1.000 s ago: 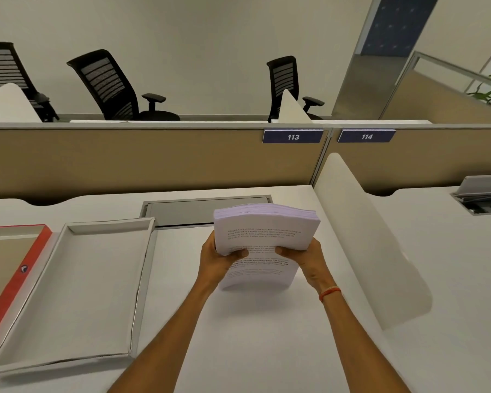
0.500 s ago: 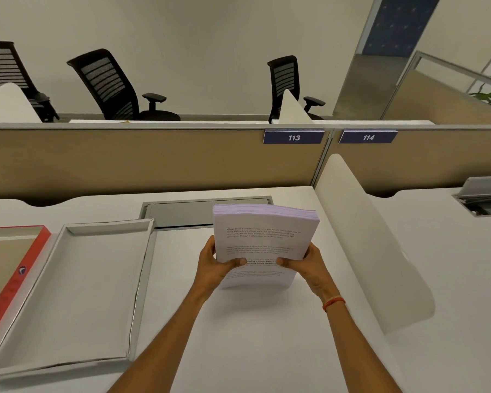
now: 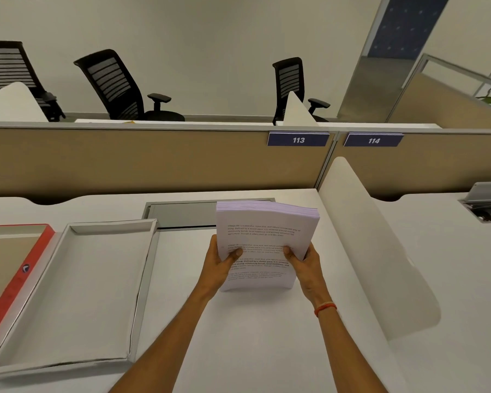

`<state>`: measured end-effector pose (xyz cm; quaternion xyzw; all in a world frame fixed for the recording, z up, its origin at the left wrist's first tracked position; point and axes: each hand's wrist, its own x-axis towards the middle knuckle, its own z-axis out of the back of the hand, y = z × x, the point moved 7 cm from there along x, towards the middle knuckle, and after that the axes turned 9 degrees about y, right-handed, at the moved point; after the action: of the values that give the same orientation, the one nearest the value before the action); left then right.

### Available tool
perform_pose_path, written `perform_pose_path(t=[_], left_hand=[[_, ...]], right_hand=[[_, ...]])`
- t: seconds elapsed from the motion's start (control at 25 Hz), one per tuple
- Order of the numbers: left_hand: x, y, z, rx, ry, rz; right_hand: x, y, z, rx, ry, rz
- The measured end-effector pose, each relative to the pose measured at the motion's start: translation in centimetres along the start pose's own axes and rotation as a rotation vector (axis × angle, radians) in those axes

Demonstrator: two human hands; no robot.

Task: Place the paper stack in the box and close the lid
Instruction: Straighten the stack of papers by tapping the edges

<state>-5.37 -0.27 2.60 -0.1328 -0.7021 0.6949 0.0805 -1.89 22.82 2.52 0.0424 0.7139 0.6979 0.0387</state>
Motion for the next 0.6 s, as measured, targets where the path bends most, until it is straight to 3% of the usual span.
perform_pose_path(t=[0.6], left_hand=[[-0.56, -0.03, -0.07, 0.006, -0.018, 0.001]], right_hand=[[-0.21, 0.14, -0.35, 0.001, -0.006, 0.008]])
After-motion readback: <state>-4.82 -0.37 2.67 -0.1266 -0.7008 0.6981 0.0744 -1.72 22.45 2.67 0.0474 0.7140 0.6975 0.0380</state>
